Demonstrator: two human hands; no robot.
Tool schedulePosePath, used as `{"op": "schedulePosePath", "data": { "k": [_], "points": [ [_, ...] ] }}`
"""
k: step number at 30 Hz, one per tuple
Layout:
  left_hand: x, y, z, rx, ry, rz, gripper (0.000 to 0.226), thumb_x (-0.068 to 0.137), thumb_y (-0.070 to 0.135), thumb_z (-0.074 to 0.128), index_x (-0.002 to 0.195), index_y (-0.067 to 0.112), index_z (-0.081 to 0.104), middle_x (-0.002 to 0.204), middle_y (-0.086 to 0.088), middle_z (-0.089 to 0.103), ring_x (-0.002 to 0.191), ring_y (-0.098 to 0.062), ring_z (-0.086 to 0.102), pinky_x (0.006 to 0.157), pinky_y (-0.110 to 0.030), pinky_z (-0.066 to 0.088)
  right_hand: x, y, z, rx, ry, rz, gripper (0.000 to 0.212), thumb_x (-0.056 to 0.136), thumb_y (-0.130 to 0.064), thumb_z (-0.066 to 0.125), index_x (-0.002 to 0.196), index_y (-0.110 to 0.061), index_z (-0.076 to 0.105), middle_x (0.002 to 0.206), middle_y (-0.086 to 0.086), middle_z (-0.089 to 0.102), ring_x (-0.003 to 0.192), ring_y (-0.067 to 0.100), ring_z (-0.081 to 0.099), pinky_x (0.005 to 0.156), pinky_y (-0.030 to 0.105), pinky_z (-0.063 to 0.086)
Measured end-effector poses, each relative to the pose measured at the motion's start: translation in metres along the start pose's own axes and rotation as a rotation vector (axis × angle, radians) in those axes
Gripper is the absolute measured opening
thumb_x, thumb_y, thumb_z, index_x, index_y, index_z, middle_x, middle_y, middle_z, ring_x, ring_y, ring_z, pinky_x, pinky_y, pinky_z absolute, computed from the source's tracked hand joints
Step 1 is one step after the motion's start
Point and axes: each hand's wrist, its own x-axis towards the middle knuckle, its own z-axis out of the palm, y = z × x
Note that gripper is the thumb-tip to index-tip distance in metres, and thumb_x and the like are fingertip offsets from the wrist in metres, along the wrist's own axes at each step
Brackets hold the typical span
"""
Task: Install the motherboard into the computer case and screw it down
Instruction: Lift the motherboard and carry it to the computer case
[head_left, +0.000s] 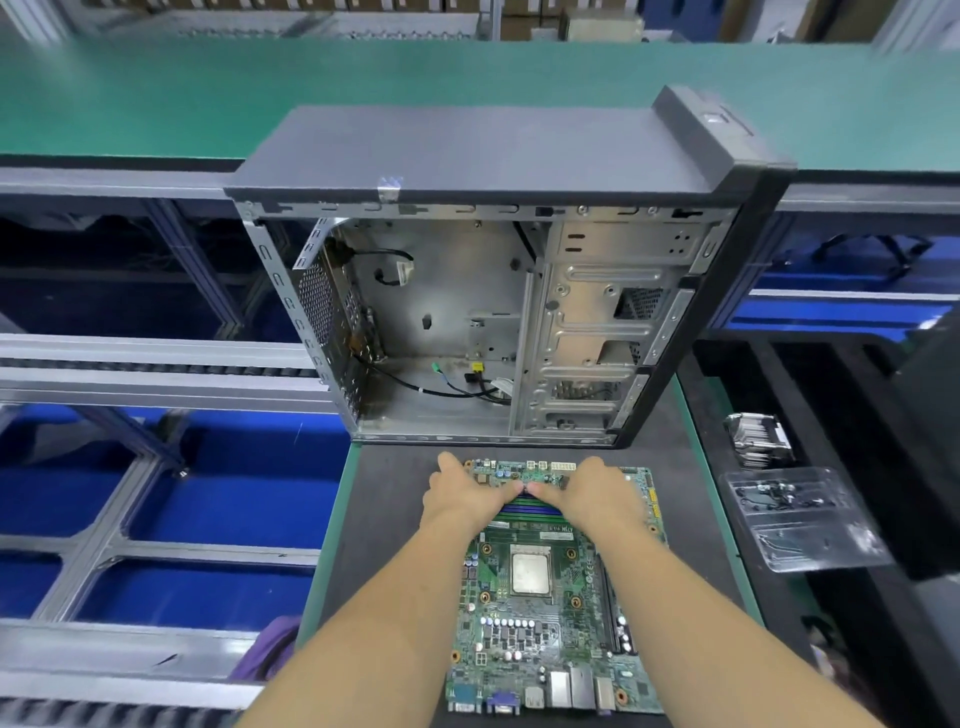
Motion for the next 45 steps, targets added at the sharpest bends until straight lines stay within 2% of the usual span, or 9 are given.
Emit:
{"op": "schedulePosePath", "data": {
  "k": [4, 8, 13, 20, 22, 25, 36, 40, 45],
  "points": [
    [-0.011, -0.014, 0.007, 0.046, 0.088, 0.121, 0.084, 0.072, 0.067, 0.072, 0.131, 0.018, 0.038, 0.132, -0.003, 0.047, 0.122, -0.027, 0.049, 0.093, -0.043, 0.049, -0.02, 0.021, 0.015, 0.157, 0.213, -0.136, 0.068, 0.086, -0.064, 0.07, 0.122, -0.009, 0.055, 0.121, 0.009, 0.064, 0.114, 0.028, 0.061, 0.087, 0.039, 0.053],
    [-0.023, -0.035, 0.014, -0.026, 0.197, 0.235, 0.048, 0.092, 0.045, 0.061, 0.132, 0.022, 0.049, 0.126, 0.002, 0.051, 0.113, -0.02, 0.052, 0.096, -0.041, 0.048, -0.027, 0.045, 0.022, 0.151, 0.328, -0.169, 0.052, 0.094, -0.054, 0.065, 0.129, -0.015, 0.06, 0.128, 0.005, 0.06, 0.122, 0.024, 0.05, 0.096, 0.037, 0.046],
    [-0.032, -0.048, 0.019, -0.076, 0.22, 0.31, 0.037, 0.099, 0.026, 0.055, 0.135, 0.02, 0.054, 0.118, 0.006, 0.05, 0.109, -0.016, 0.051, 0.096, -0.034, 0.046, -0.028, 0.054, 0.023, 0.207, 0.251, -0.212, 0.044, 0.101, -0.039, 0.061, 0.138, -0.016, 0.062, 0.13, 0.004, 0.06, 0.128, 0.024, 0.05, 0.105, 0.036, 0.045],
    [-0.033, -0.052, 0.017, -0.209, 0.216, 0.33, 0.04, 0.097, 0.025, 0.059, 0.136, 0.017, 0.056, 0.11, 0.006, 0.054, 0.096, -0.011, 0.057, 0.092, -0.028, 0.047, -0.03, 0.052, 0.028, 0.296, 0.308, -0.175, 0.011, 0.098, -0.03, 0.066, 0.102, -0.025, 0.074, 0.11, 0.004, 0.066, 0.114, 0.029, 0.057, 0.09, 0.038, 0.053],
    [-0.031, -0.054, 0.018, -0.207, 0.211, 0.347, 0.041, 0.098, 0.025, 0.057, 0.138, 0.017, 0.055, 0.11, 0.007, 0.053, 0.098, -0.01, 0.056, 0.09, -0.027, 0.046, -0.03, 0.051, 0.03, 0.23, 0.322, -0.177, 0.02, 0.099, -0.029, 0.065, 0.079, -0.026, 0.062, 0.095, 0.002, 0.061, 0.104, 0.03, 0.056, 0.082, 0.038, 0.054],
    [-0.028, -0.055, 0.018, -0.205, 0.189, 0.357, 0.044, 0.1, 0.025, 0.055, 0.142, 0.013, 0.051, 0.113, 0.005, 0.053, 0.103, -0.015, 0.056, 0.094, -0.033, 0.048, -0.029, 0.05, 0.031, 0.21, 0.332, -0.163, 0.017, 0.101, -0.031, 0.061, 0.111, -0.026, 0.074, 0.109, 0.002, 0.063, 0.112, 0.029, 0.054, 0.081, 0.034, 0.05],
    [-0.022, -0.063, 0.013, -0.272, 0.066, 0.399, 0.044, 0.096, 0.016, 0.058, 0.139, 0.022, 0.055, 0.104, 0.008, 0.05, 0.098, -0.02, 0.055, 0.089, -0.038, 0.053, -0.016, 0.063, 0.032, 0.351, 0.226, -0.244, 0.036, 0.101, -0.025, 0.062, 0.133, -0.007, 0.066, 0.119, 0.006, 0.061, 0.117, 0.026, 0.054, 0.099, 0.04, 0.047],
    [-0.025, -0.069, 0.021, -0.218, 0.113, 0.446, 0.043, 0.095, 0.018, 0.058, 0.135, 0.035, 0.056, 0.104, 0.012, 0.048, 0.102, -0.003, 0.045, 0.081, -0.006, 0.039, -0.021, 0.066, 0.043, 0.312, 0.26, -0.232, 0.044, 0.102, -0.029, 0.061, 0.144, -0.016, 0.057, 0.134, -0.001, 0.056, 0.131, 0.021, 0.043, 0.109, 0.036, 0.036],
    [-0.024, -0.068, 0.023, -0.196, 0.105, 0.435, 0.046, 0.096, 0.023, 0.058, 0.141, 0.03, 0.052, 0.107, 0.017, 0.044, 0.104, 0.003, 0.034, 0.078, 0.001, 0.03, -0.02, 0.065, 0.044, 0.314, 0.243, -0.23, 0.046, 0.1, -0.032, 0.063, 0.143, -0.018, 0.058, 0.133, -0.004, 0.055, 0.126, 0.019, 0.045, 0.107, 0.036, 0.039]
  ]
}}
